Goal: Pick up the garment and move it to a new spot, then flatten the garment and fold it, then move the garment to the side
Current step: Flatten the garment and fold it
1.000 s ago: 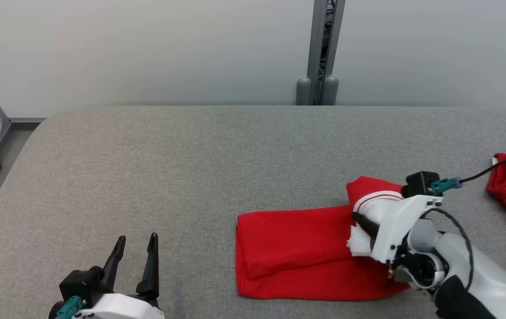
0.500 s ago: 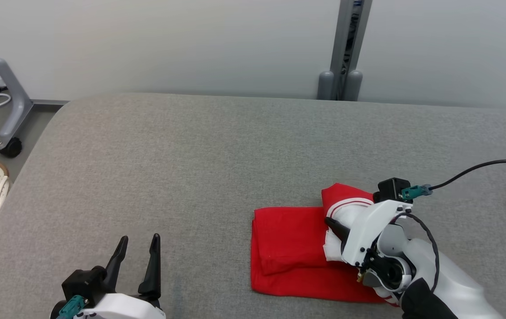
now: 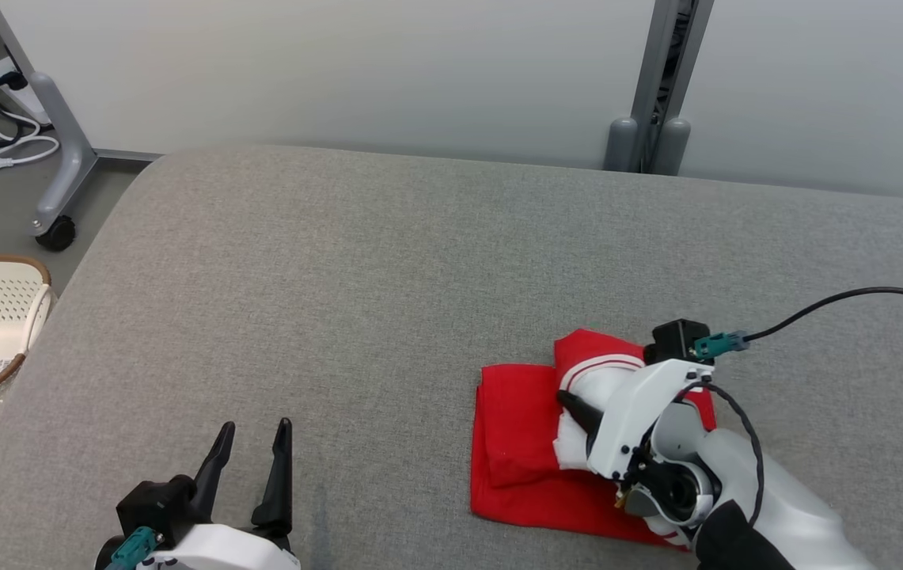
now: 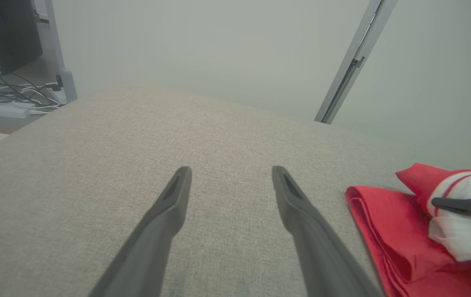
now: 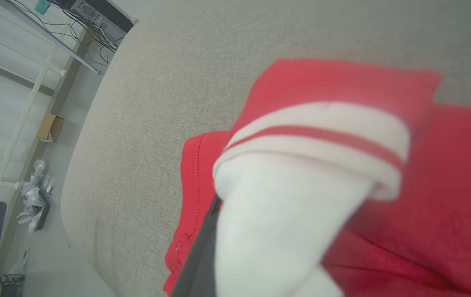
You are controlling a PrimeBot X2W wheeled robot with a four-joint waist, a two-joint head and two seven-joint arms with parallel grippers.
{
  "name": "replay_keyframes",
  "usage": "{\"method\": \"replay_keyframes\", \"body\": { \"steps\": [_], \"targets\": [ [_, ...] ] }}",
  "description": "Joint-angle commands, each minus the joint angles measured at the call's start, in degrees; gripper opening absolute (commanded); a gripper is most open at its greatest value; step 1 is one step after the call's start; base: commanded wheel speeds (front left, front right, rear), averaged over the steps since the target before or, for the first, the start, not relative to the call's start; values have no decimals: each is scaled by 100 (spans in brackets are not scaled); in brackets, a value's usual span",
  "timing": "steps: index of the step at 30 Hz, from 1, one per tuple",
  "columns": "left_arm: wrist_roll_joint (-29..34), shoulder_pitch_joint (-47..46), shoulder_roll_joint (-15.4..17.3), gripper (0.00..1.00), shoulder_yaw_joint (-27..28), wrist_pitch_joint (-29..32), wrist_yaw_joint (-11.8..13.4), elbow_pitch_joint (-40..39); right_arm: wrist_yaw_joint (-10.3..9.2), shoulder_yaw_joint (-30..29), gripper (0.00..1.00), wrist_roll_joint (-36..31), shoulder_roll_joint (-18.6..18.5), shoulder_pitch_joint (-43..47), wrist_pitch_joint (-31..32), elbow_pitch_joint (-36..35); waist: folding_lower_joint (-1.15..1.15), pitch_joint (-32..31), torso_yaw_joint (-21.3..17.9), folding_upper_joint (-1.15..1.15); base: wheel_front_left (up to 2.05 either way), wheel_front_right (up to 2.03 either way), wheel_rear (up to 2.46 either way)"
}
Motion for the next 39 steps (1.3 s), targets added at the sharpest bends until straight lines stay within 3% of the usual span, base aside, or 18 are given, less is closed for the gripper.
{"method": "replay_keyframes", "body": {
  "steps": [1, 21, 22, 23, 39],
  "targets": [
    [-15, -48, 23, 100, 10, -21, 8, 0, 3, 33, 0, 38, 12, 68, 4, -46, 0, 1, 8, 0, 0, 0, 0],
    [-68, -152, 24, 100, -132, -21, 23, 74, 3, 701, 0, 627, 3, -37, -277, -193, 0, 50, 114, 0, 0, 0, 0],
    [-67, -147, 23, 100, -135, -21, 25, 79, 3, 729, 27, 658, 3, -54, -307, -167, 0, 48, 128, 0, 0, 0, 0],
    [-67, -139, 24, 100, -136, -21, 26, 87, 3, 759, 100, 677, 2, -67, -339, -142, 0, 45, 140, 0, 0, 0, 0],
    [4, 86, 24, 100, -66, -21, 38, 120, 3, 1258, 100, 1196, 2, -341, -729, -365, 0, -259, -9, 0, 0, 0, 0]
  ]
}}
